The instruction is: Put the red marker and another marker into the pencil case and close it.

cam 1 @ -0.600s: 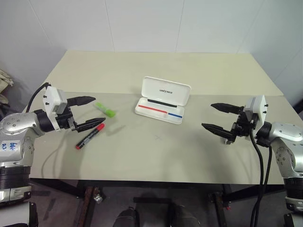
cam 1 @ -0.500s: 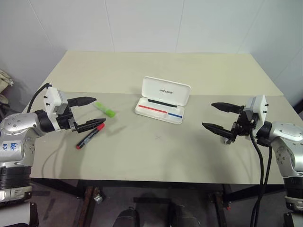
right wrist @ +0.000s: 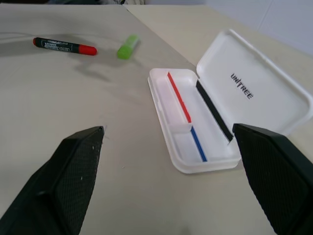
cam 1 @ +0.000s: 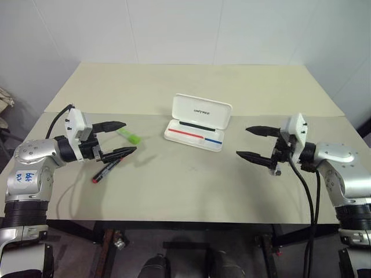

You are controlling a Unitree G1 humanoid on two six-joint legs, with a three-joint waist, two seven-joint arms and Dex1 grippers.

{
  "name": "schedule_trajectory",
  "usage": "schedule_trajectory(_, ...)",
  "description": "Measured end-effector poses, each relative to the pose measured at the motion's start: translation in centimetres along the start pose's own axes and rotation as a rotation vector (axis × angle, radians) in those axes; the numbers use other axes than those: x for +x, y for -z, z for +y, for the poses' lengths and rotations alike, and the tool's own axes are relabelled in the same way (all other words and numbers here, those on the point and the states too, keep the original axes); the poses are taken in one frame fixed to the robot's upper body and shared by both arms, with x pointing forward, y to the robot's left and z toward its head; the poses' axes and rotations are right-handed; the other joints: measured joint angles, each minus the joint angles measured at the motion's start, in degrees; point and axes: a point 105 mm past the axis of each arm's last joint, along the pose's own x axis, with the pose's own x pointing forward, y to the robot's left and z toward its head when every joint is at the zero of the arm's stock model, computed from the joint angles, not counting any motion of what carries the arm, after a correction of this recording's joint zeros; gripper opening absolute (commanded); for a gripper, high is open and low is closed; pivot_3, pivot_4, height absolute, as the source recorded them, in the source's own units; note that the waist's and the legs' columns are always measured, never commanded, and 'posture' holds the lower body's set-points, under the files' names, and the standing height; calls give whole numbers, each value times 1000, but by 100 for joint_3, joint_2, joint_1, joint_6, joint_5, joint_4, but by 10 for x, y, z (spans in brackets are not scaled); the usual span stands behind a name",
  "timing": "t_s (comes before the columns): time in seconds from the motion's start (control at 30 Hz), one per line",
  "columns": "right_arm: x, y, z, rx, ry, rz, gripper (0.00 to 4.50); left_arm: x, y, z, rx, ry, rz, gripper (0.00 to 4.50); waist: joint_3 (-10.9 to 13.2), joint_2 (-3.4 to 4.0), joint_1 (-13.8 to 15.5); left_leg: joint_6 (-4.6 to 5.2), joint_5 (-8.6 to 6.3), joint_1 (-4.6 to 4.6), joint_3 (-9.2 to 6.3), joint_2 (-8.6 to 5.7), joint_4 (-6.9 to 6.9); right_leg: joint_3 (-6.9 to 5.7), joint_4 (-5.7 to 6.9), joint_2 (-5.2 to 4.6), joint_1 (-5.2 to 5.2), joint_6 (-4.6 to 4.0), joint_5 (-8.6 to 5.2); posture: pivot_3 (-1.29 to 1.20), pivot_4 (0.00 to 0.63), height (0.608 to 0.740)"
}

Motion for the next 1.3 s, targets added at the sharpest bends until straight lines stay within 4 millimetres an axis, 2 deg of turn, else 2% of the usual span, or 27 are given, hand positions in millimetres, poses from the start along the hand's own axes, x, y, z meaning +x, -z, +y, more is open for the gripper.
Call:
schedule_trajectory(0.1, 7, -5, -8, -21, 7, 23, 3144, -3, -2, 1, 11, -3, 22, 4500, 0, 0, -25, -2, -1, 0, 0, 1, -1, -1, 0, 1, 0, 0, 0, 0, 150, 740)
schedule_trajectory(0.2, 9, 1, -8, -14, 6, 42, 2132, -6, -1, 2, 8, -10, 37, 4500, 0, 0, -33, -1, -4, -5, 1, 0, -1, -2, 10, 1, 0, 2, 1, 0, 150, 740)
schedule_trajectory(0.43, 15, 9, -2, -6, -38, 91, 2132, -3, -2, 1, 21, -24, 58, 4500, 0, 0, -70, 2, -6, -10, 15, -3, 1, 12, -1, 0, 0, 18, 10, 0, 150, 740)
schedule_trajectory(0.63, 39, 4, -2, -16, -154, 239, 2132, 2, 10, 5, 21, -52, 164, 4500, 0, 0, -115, 21, -18, -2, 34, 4, 4, 31, 7, 8, -8, 19, 12, 0, 150, 740)
schedule_trajectory(0.8, 70, -1, 8, -16, -288, 303, 2132, 4, 6, 13, 24, -82, 205, 4500, 0, 1, -117, 22, -20, -2, 43, 3, 5, 38, 8, 9, -11, 19, 13, 0, 150, 740)
schedule_trajectory(1.0, 98, 7, 16, -24, -359, 358, 2132, 9, 5, 6, 14, -70, 229, 4500, 0, 0, -115, 10, -19, -9, 55, 0, 8, 46, -5, 7, -13, 25, 14, 0, 150, 740)
schedule_trajectory(1.3, 123, 21, 0, -70, -317, 446, 2132, 4, 7, 0, -4, -99, 243, 4500, 0, 0, -174, 2, -21, -9, 58, 3, 8, 52, -5, 10, -17, 27, 14, 0, 150, 740)
